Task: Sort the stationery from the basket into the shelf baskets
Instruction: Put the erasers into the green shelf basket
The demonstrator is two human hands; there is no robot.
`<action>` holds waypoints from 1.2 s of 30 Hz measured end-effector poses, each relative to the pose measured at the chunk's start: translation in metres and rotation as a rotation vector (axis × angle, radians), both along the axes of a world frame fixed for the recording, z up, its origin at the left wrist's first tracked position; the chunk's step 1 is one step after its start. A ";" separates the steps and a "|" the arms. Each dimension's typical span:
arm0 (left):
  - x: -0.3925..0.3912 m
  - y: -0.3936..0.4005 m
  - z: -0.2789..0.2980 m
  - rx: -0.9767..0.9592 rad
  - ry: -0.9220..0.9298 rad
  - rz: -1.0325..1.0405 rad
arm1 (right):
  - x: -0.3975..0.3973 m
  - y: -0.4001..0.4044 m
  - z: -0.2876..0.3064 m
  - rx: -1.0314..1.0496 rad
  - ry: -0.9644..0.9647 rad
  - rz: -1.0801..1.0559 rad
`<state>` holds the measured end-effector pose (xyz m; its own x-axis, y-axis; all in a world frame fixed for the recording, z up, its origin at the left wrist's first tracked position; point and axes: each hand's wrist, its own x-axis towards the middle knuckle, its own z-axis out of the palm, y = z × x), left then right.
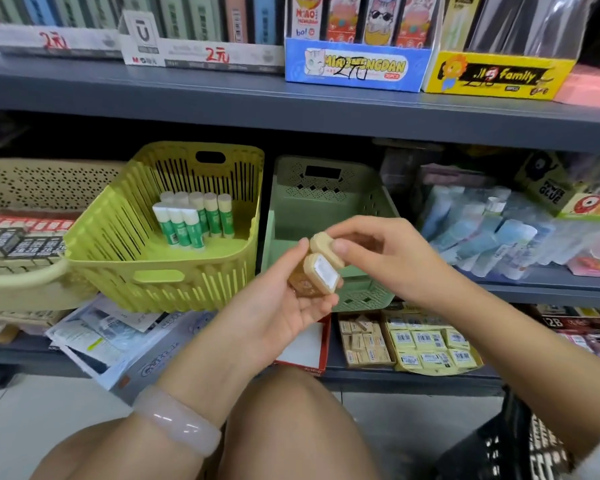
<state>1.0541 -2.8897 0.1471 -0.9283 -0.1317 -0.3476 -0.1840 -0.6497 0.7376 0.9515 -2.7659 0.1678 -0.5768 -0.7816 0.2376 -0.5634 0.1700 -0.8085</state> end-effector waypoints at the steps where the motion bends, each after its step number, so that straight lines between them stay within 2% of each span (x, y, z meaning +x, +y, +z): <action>1: -0.001 0.000 -0.001 -0.028 0.002 0.001 | -0.003 -0.001 0.000 0.006 -0.025 0.005; 4: -0.004 -0.001 -0.001 -0.036 0.020 0.012 | -0.009 -0.003 -0.002 0.057 -0.089 0.117; 7: -0.005 -0.001 0.002 -0.081 0.028 -0.007 | -0.017 -0.006 -0.004 0.008 -0.188 0.098; 8: -0.005 -0.001 0.002 -0.161 0.016 -0.033 | -0.022 -0.008 -0.004 -0.026 -0.239 0.048; 10: -0.002 -0.002 0.000 -0.462 -0.047 -0.087 | -0.037 -0.017 -0.005 -0.067 -0.324 -0.122; 13: 0.002 -0.003 -0.008 -0.930 -0.128 -0.117 | -0.061 -0.039 -0.007 0.033 -0.407 -0.330; 17: 0.006 0.000 -0.012 -1.062 -0.100 -0.172 | -0.077 -0.080 -0.018 0.212 -0.534 -0.408; 19: 0.008 0.001 -0.011 -1.003 -0.087 -0.212 | -0.082 -0.099 -0.025 0.368 -0.561 -0.403; 22: 0.012 -0.002 -0.005 -0.658 -0.058 -0.225 | -0.085 -0.119 -0.036 0.639 -0.410 -0.387; 23: 0.013 -0.004 -0.002 -0.546 -0.043 -0.196 | -0.086 -0.124 -0.039 0.671 -0.367 -0.388; 26: 0.011 -0.013 0.005 -0.287 0.016 -0.047 | -0.081 -0.133 -0.037 0.673 -0.309 -0.396; 28: 0.010 -0.019 0.006 -0.187 0.011 0.022 | -0.075 -0.134 -0.036 0.634 -0.282 -0.443; 32: 0.009 -0.021 0.002 -0.072 0.016 0.075 | -0.069 -0.123 -0.033 0.387 -0.565 -0.455; 34: 0.010 -0.019 -0.001 -0.016 0.039 0.120 | -0.068 -0.112 -0.026 0.322 -0.616 -0.451; 36: 0.012 -0.017 -0.002 0.038 0.056 0.138 | -0.065 -0.098 -0.013 0.255 -0.589 -0.412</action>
